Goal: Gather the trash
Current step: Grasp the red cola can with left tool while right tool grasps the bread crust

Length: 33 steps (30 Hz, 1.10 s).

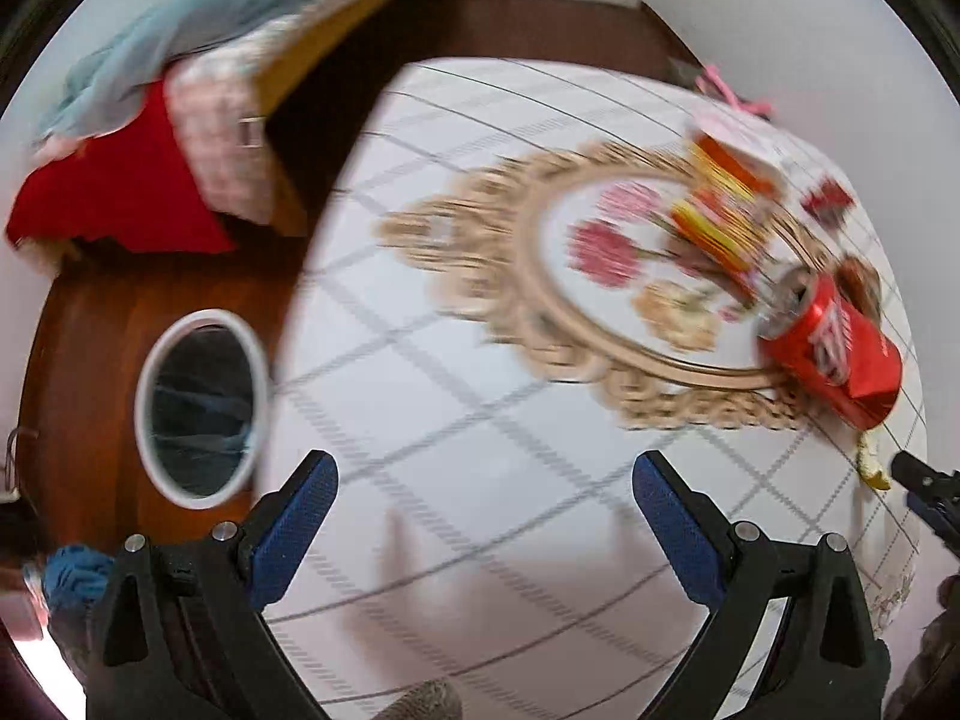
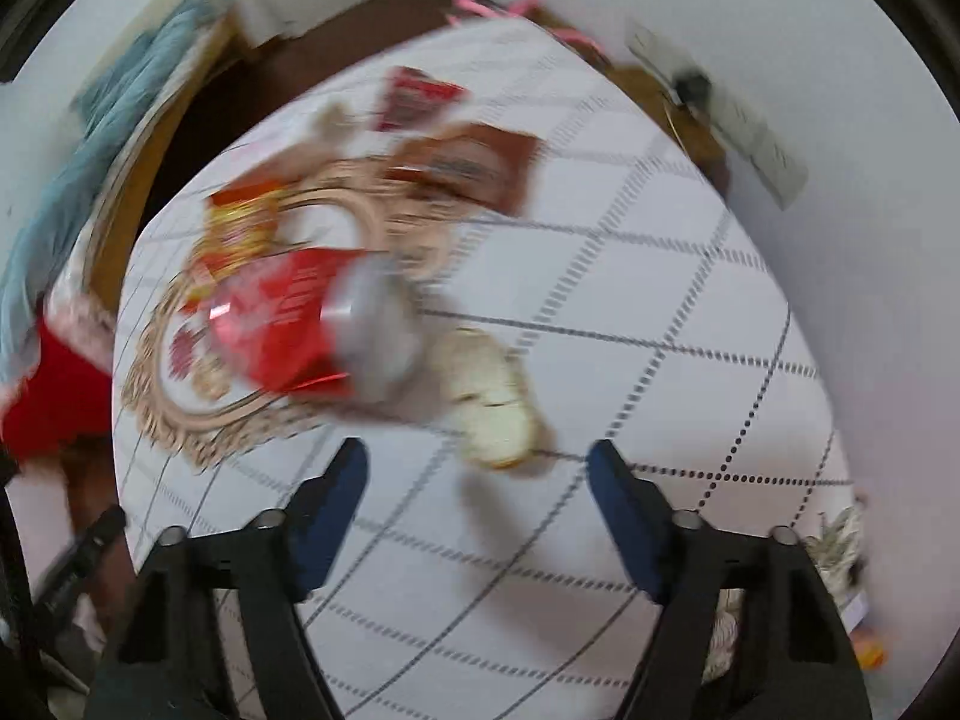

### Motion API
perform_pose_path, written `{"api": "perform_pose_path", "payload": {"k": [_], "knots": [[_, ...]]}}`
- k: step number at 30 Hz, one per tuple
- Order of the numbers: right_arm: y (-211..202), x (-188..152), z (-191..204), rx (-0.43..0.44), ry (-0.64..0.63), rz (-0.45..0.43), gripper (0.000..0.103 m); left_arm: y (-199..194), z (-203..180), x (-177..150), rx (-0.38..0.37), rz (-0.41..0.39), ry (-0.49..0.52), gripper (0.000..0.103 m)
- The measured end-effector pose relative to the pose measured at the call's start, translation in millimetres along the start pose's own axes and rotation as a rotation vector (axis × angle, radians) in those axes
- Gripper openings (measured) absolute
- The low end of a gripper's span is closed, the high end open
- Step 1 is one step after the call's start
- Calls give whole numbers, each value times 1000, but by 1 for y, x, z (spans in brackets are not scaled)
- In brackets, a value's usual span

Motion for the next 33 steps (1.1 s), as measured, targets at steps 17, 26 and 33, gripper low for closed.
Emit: {"api": "perform_pose_path", "payload": {"k": [17, 26, 33], "knots": [[2, 35, -50, 97, 155, -57, 7, 21, -108, 49, -368, 50, -99, 100], [1, 58, -69, 39, 150, -78, 7, 48, -133, 83, -483, 36, -286, 79], [-3, 57, -60, 42, 128, -92, 7, 26, -128, 98, -367, -74, -169, 46]]}}
Point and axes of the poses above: each gripper's, at about its wrist camera, not at the fingertips, and y roughly the way its jaws point, z to its left, x to its top, the point moved 5 cm from there along y, roughly the way its jaws point, and after that the axes turned 14 degrees about y, right-handed, at the moved point
